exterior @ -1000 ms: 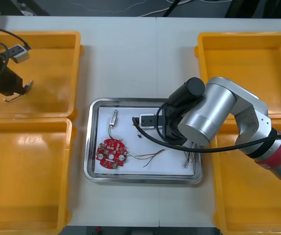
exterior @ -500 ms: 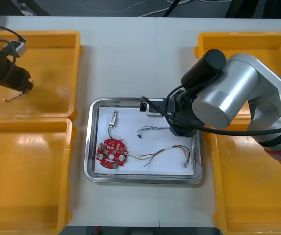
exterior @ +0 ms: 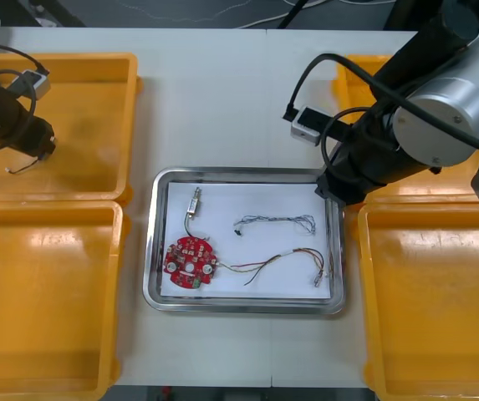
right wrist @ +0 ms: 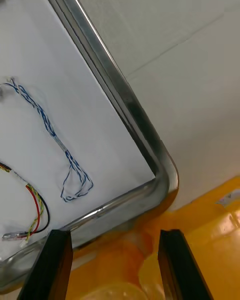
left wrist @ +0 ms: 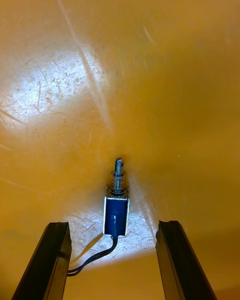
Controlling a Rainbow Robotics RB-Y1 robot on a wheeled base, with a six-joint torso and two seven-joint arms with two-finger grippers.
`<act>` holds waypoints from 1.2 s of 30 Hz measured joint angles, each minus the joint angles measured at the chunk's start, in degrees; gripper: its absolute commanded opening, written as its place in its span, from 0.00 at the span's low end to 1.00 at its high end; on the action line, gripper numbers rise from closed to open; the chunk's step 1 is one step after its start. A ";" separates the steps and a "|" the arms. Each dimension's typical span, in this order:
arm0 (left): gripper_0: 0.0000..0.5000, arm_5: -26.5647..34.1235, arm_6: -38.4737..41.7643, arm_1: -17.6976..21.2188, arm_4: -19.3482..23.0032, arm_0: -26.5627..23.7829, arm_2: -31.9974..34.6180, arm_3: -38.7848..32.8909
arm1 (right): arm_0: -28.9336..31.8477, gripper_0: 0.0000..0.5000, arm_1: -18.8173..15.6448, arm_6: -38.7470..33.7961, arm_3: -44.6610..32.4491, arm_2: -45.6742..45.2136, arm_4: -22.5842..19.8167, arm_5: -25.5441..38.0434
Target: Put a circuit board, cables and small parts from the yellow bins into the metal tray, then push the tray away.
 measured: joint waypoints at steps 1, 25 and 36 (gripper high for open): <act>1.00 -0.10 0.00 0.00 -0.03 0.06 -0.27 0.00 | 0.00 1.00 0.00 -1.14 -0.47 -0.78 0.11 1.00; 1.00 -5.93 -0.07 -0.04 -1.08 1.32 -1.08 1.36 | 1.05 1.00 -7.93 -36.20 -2.18 -11.18 5.78 7.28; 1.00 -5.96 -0.08 -0.21 -1.22 1.53 -1.94 1.37 | 6.15 1.00 -10.35 -38.41 -2.20 -19.72 0.34 7.31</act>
